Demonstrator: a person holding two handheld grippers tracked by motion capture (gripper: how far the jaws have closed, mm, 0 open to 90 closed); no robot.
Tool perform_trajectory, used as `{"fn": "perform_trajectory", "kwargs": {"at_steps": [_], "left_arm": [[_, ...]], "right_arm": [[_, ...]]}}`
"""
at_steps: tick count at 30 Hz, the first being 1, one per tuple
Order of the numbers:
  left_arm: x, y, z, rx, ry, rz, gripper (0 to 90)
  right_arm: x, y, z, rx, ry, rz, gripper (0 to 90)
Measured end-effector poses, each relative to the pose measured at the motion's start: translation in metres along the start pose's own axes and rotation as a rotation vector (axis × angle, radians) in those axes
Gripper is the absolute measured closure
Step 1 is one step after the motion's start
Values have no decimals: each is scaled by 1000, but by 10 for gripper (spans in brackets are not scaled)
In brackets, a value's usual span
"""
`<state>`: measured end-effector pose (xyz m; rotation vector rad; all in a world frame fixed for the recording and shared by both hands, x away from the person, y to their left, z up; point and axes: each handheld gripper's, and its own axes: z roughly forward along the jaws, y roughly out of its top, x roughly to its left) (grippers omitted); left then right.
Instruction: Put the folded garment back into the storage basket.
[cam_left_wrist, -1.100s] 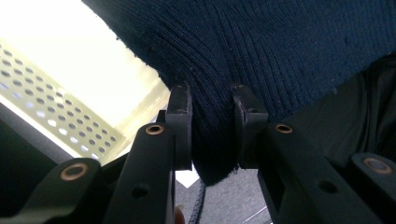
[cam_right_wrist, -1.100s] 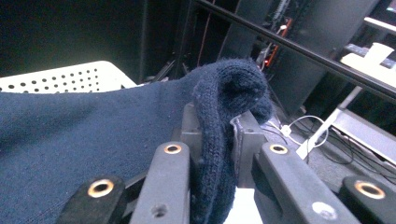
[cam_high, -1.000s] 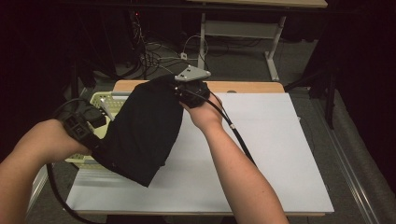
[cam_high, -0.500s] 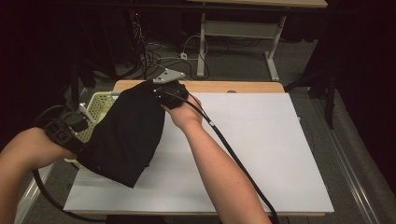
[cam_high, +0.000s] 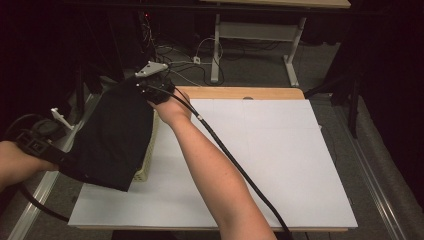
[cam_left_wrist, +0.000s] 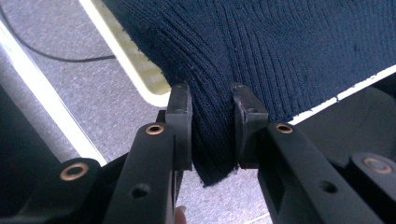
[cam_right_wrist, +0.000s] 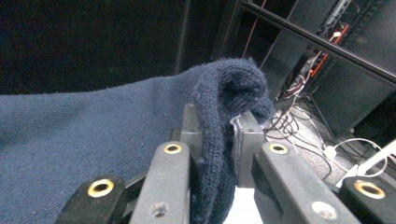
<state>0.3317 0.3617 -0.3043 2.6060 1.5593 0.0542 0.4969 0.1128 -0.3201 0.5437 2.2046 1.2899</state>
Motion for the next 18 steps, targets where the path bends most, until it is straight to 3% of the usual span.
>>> {"fn": "perform_trajectory", "kwargs": {"at_steps": [3,8,10,11,14,18], "left_arm": [[7,-4,0,-19,10,-16,710],[16,-5,10,-38,2,-45,709],[16,-3,15,-30,-5,-39,708],[15,0,20,-11,-3,-26,707],[14,3,24,-7,-8,-29,705],[14,6,29,20,-22,-33,699]], "right_arm": [[1,3,14,6,8,-5,799],[-4,-1,29,12,26,33,799],[-5,-9,39,38,22,39,796],[-3,-20,49,81,17,31,794],[-2,-29,55,110,19,18,791],[-2,-52,66,163,18,45,765]]}}
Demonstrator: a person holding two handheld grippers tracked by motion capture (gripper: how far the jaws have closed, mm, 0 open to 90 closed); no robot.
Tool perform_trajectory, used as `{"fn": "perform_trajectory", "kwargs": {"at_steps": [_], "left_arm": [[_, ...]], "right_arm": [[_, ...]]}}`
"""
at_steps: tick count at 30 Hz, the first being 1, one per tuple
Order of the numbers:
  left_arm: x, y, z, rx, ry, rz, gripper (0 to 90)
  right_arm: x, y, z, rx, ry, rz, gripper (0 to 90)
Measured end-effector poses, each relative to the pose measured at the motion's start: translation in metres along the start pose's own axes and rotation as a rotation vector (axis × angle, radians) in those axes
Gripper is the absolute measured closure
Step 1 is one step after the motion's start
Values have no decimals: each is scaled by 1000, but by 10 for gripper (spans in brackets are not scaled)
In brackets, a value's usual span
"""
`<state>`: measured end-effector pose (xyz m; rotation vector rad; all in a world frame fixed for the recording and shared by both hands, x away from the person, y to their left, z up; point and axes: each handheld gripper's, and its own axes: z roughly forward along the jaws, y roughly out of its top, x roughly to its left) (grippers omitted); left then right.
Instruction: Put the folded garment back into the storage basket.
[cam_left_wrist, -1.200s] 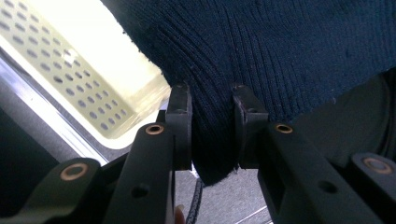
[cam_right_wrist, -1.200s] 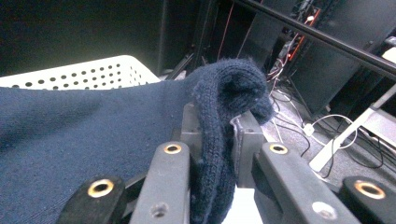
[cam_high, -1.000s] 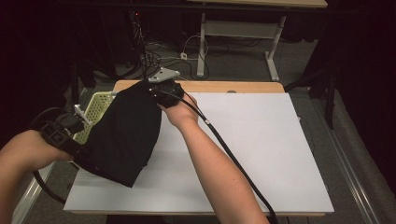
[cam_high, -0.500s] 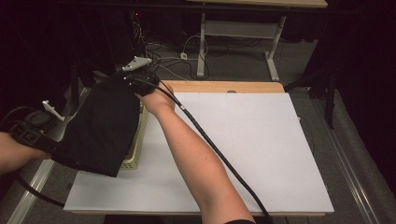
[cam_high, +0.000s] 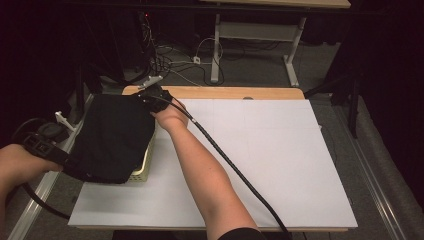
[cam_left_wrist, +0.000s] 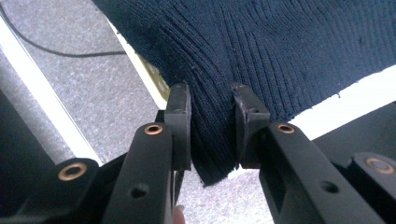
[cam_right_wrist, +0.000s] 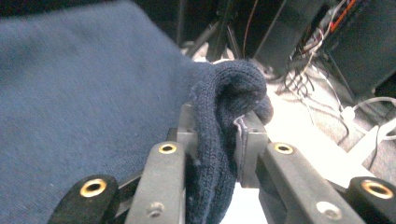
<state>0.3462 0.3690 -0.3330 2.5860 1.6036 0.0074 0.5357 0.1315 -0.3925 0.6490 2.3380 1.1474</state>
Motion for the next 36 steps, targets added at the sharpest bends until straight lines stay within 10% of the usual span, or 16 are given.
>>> {"fn": "perform_trajectory", "kwargs": {"at_steps": [15,22,36], "left_arm": [[-2,3,7,-4,-14,-1,685],[-1,5,5,11,-5,-51,388],[-23,23,7,13,-3,-17,69]], "right_arm": [[-7,3,2,-35,-13,3,739],[-17,-5,0,-21,74,96,362],[-19,-34,-61,-74,75,92,2]]}}
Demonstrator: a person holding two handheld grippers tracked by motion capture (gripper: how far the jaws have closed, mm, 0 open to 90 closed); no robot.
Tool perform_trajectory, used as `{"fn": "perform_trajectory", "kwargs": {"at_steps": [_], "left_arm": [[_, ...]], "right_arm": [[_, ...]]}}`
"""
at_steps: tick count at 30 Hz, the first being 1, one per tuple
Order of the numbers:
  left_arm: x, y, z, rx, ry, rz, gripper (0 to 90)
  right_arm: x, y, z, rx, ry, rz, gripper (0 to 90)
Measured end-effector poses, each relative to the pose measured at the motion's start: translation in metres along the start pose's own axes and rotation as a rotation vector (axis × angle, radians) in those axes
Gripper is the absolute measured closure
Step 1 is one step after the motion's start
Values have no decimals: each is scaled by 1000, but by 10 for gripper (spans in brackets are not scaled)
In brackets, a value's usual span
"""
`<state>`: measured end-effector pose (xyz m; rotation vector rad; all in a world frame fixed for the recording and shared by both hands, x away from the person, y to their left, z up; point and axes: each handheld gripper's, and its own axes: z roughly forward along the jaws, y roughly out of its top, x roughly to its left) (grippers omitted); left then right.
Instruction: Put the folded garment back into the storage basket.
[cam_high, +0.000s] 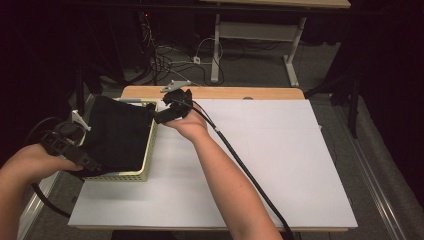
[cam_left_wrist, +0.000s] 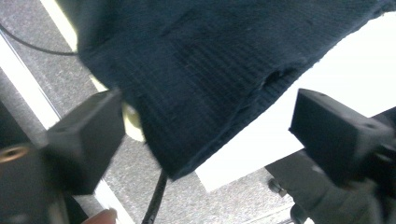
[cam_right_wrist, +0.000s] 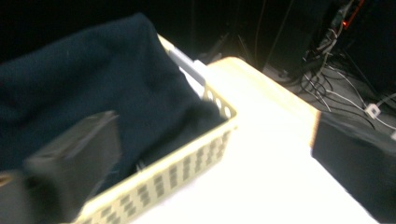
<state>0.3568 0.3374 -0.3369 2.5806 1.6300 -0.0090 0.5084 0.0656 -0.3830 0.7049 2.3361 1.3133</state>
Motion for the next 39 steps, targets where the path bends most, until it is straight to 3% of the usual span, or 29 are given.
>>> {"fn": "perform_trajectory", "kwargs": {"at_steps": [3,8,24,33,39], "left_arm": [[-5,3,2,7,-4,0,0],[-13,7,6,12,1,1,0],[-38,23,11,34,-1,31,0],[-36,28,13,23,7,33,2],[-25,30,12,5,7,19,96]], "right_arm": [[0,-13,-12,-16,-5,10,2],[-1,-37,-37,-52,2,43,2],[-10,-103,-125,-95,-63,47,2],[-9,-138,-167,-93,-95,40,2],[-12,-169,-198,-83,-138,39,2]]}}
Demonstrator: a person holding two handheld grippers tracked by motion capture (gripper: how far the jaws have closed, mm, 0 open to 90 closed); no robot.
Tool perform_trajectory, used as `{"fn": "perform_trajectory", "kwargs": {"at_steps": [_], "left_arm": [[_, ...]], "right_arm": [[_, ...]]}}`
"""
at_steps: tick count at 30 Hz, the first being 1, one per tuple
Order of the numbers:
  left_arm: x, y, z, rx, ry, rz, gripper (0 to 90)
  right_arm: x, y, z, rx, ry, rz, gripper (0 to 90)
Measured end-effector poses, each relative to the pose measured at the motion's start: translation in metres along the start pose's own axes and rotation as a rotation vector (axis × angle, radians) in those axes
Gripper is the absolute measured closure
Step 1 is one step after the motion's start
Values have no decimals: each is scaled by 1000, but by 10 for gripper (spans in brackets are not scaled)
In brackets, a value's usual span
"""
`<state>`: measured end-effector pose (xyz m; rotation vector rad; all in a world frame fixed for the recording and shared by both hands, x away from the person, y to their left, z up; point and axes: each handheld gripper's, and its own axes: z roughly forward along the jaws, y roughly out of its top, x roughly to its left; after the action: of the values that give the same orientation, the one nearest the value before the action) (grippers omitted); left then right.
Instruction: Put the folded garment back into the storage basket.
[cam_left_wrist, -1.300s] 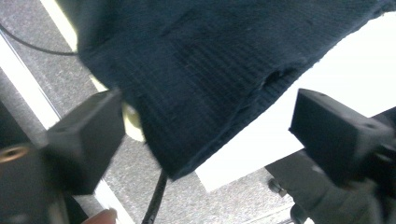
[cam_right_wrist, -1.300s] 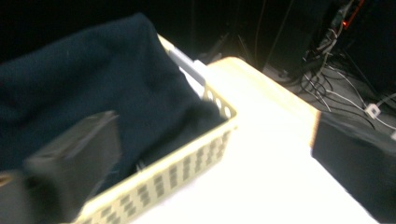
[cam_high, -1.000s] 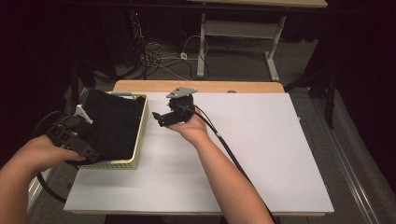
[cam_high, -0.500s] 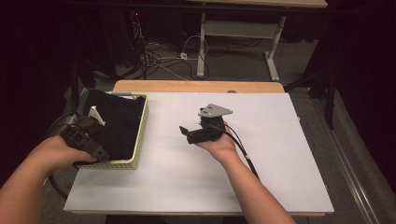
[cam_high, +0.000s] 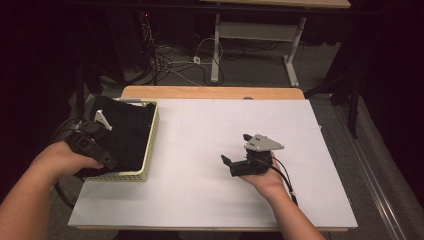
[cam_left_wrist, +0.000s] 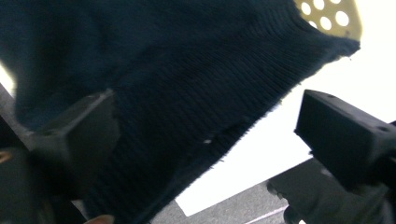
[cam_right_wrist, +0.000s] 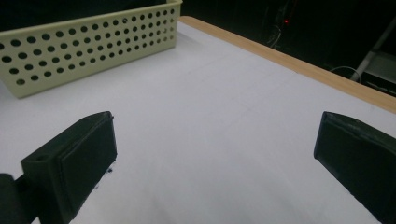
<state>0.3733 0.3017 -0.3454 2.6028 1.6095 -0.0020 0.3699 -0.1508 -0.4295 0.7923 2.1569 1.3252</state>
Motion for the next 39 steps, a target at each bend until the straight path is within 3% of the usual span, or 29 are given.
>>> {"fn": "perform_trajectory", "kwargs": {"at_steps": [6,9,15,22,27,36,39], "left_arm": [[15,1,-4,-45,-8,-36,363],[19,2,-3,-61,-4,-24,511],[27,3,8,-34,33,-53,788],[32,8,28,40,86,-67,867],[35,20,47,97,94,-69,868],[46,38,91,162,74,-81,868],[50,37,97,139,56,-91,874]], "right_arm": [[-7,-25,-37,7,-47,-13,2],[-11,-37,-54,10,-64,-6,2],[-12,-55,-83,-7,-92,2,2],[-6,-64,-98,-77,-89,41,3],[2,-66,-99,-70,-68,19,3],[5,-64,-107,-97,-58,26,6],[3,-64,-109,-103,-65,28,7]]}}
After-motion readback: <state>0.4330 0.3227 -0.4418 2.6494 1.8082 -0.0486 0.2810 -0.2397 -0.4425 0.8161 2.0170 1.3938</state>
